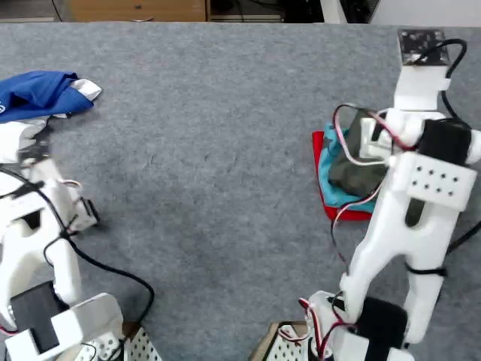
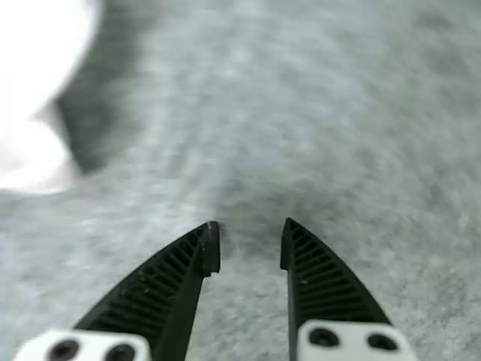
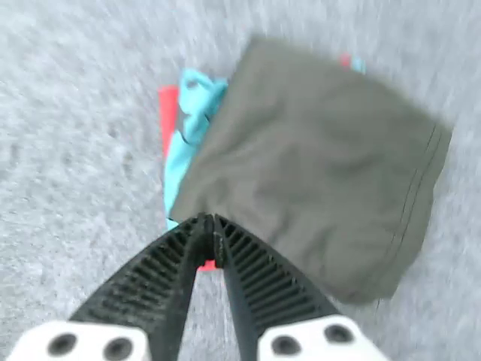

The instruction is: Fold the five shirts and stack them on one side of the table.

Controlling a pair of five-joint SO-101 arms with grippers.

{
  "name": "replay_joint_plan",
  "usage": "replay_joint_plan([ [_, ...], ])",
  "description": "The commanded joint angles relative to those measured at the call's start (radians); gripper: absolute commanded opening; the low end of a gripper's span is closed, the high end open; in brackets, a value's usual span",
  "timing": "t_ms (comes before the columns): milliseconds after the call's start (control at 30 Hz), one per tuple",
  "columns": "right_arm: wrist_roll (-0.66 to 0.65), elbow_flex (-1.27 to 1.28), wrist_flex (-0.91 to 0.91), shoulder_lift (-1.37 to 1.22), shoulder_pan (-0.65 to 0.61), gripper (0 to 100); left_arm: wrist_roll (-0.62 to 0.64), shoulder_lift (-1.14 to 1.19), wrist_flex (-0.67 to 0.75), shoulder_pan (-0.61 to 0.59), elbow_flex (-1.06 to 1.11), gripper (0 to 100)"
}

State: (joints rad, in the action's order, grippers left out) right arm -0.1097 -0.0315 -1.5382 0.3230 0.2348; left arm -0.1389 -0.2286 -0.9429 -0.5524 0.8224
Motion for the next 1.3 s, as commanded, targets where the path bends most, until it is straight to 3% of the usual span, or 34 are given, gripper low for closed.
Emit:
replay_joint_plan([
  [0,0.012,-0.022,-0.011,0.041,-0.096,0.5,0.037,-0.005,-0.129,-0.103,-0.173,15],
  [167,0.014,0.054,-0.008,0.004,-0.24,0.5,0.037,0.001,-0.187,-0.21,-0.374,16],
  [300,0.014,0.079,0.028,-0.036,-0.285,0.5,0.041,0.012,-0.249,-0.298,-0.494,31],
  [567,0.014,0.079,0.04,-0.124,-0.286,0.5,0.041,0.386,-0.011,-0.348,-0.617,32],
  [700,0.014,0.081,0.032,-0.162,-0.286,0.5,0.04,0.641,0.005,-0.344,-0.755,31],
  [833,0.014,0.081,0.032,-0.171,-0.286,0.5,0.04,0.748,-0.149,-0.35,-0.964,21],
  [1000,0.015,0.082,0.032,-0.177,-0.286,0.5,0.035,0.774,-0.354,-0.31,-1.142,1],
  [1267,0.015,0.082,0.0,-0.177,-0.286,0.5,0.034,0.75,-0.692,-0.186,-1.379,2],
])
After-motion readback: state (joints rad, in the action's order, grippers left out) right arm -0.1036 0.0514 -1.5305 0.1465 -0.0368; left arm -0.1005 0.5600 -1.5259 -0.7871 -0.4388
